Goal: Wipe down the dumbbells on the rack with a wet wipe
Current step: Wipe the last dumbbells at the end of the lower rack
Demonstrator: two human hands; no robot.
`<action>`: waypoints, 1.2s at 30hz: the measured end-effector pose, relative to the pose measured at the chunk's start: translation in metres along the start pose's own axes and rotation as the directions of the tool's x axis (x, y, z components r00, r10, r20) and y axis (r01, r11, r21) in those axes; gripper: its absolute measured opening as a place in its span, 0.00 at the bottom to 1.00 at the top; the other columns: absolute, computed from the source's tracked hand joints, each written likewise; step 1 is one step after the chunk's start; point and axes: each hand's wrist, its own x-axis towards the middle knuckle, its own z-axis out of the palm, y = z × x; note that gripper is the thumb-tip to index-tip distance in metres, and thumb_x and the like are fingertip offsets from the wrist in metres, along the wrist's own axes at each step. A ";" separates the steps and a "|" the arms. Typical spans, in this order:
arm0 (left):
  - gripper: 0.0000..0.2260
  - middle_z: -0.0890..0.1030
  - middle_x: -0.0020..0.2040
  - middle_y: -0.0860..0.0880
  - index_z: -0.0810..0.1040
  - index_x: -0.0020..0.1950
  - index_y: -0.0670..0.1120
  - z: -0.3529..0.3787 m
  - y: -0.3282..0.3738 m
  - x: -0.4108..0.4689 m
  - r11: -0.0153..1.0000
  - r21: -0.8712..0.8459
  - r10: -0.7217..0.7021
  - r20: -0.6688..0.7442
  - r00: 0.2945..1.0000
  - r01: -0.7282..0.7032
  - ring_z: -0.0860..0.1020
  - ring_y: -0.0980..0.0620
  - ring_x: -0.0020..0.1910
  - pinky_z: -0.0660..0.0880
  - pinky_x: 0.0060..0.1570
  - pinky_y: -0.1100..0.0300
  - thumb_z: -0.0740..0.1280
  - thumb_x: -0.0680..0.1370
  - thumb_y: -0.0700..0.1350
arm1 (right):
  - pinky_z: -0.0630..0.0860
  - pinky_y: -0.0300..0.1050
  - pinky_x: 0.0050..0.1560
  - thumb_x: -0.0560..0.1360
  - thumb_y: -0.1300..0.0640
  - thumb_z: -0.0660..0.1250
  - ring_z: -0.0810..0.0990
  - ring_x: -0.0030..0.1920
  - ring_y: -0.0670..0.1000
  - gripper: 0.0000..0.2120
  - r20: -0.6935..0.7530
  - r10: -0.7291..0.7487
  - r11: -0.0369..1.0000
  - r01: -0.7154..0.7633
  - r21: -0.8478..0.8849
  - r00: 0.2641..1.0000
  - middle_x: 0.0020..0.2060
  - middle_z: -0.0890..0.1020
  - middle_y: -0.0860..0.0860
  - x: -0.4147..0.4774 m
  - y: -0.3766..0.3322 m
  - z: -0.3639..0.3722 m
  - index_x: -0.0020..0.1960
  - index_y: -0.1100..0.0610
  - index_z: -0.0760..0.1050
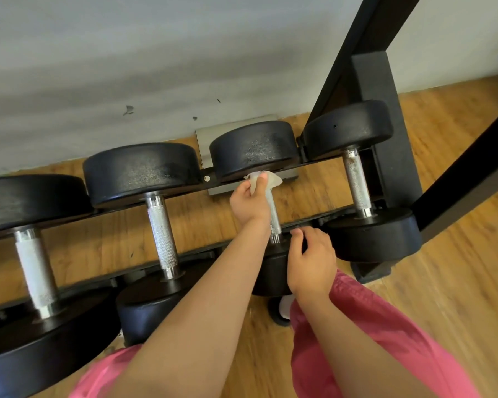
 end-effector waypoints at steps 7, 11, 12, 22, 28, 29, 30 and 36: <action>0.08 0.79 0.36 0.55 0.79 0.37 0.51 -0.006 -0.004 0.006 0.993 0.084 0.075 0.020 0.997 -0.076 0.77 0.59 0.38 0.71 0.35 0.68 0.73 0.75 0.48 | 0.70 0.46 0.48 0.80 0.53 0.59 0.72 0.47 0.46 0.12 -0.001 -0.001 1.000 0.001 -0.001 1.000 0.41 0.78 0.47 0.001 0.002 0.001 0.45 0.56 0.78; 0.06 0.81 0.38 0.55 0.80 0.38 0.51 -0.002 -0.005 0.006 0.994 0.095 0.057 0.038 0.998 -0.060 0.79 0.57 0.41 0.72 0.38 0.67 0.75 0.73 0.48 | 0.70 0.46 0.48 0.80 0.53 0.58 0.72 0.47 0.47 0.13 0.003 -0.003 1.000 0.003 0.004 1.000 0.41 0.78 0.47 0.001 0.001 0.001 0.45 0.56 0.78; 0.07 0.81 0.38 0.55 0.79 0.37 0.54 -0.002 -0.006 0.004 0.995 0.081 0.062 0.028 0.998 -0.064 0.80 0.57 0.42 0.73 0.39 0.66 0.75 0.73 0.49 | 0.70 0.46 0.48 0.80 0.53 0.59 0.72 0.47 0.47 0.12 0.002 -0.006 1.000 0.006 0.007 1.000 0.41 0.78 0.47 0.000 0.001 0.000 0.45 0.56 0.78; 0.11 0.78 0.32 0.53 0.79 0.34 0.50 -0.003 -0.007 0.004 0.985 0.076 0.157 -0.021 0.987 -0.155 0.77 0.55 0.38 0.71 0.36 0.64 0.71 0.76 0.51 | 0.68 0.45 0.47 0.78 0.48 0.54 0.70 0.45 0.46 0.17 -0.003 -0.014 1.000 0.014 0.008 1.000 0.40 0.77 0.47 0.001 0.002 0.002 0.43 0.56 0.77; 0.13 0.77 0.33 0.55 0.76 0.34 0.51 -0.004 -0.006 0.006 0.955 0.222 0.189 0.048 0.981 -0.195 0.76 0.60 0.35 0.68 0.32 0.72 0.70 0.77 0.53 | 0.67 0.44 0.47 0.78 0.49 0.53 0.69 0.44 0.45 0.17 0.000 -0.011 1.000 0.011 0.006 1.000 0.39 0.76 0.46 0.001 0.002 0.002 0.42 0.55 0.77; 0.15 0.77 0.32 0.54 0.76 0.33 0.49 -0.005 -0.007 0.007 0.953 0.206 0.224 0.021 0.974 -0.223 0.75 0.60 0.33 0.67 0.30 0.74 0.69 0.77 0.53 | 0.67 0.44 0.47 0.78 0.49 0.53 0.69 0.44 0.45 0.17 -0.001 -0.011 1.000 0.011 0.008 1.000 0.39 0.76 0.46 0.001 0.002 0.002 0.42 0.55 0.77; 0.16 0.76 0.30 0.53 0.75 0.32 0.47 -0.007 -0.009 0.009 0.946 0.199 0.261 -0.003 0.965 -0.256 0.74 0.60 0.31 0.67 0.29 0.74 0.68 0.78 0.52 | 0.67 0.44 0.46 0.78 0.49 0.54 0.69 0.44 0.45 0.17 -0.002 -0.013 1.000 0.013 0.008 1.000 0.39 0.76 0.46 0.001 0.002 0.002 0.42 0.56 0.77; 0.13 0.75 0.30 0.55 0.78 0.36 0.44 -0.014 -0.011 0.016 0.873 0.295 0.408 -0.006 0.913 -0.388 0.73 0.64 0.30 0.67 0.31 0.74 0.66 0.80 0.45 | 0.66 0.44 0.47 0.77 0.50 0.54 0.68 0.44 0.45 0.16 -0.010 -0.013 1.000 0.013 0.024 1.000 0.40 0.77 0.47 0.000 0.002 0.002 0.42 0.56 0.77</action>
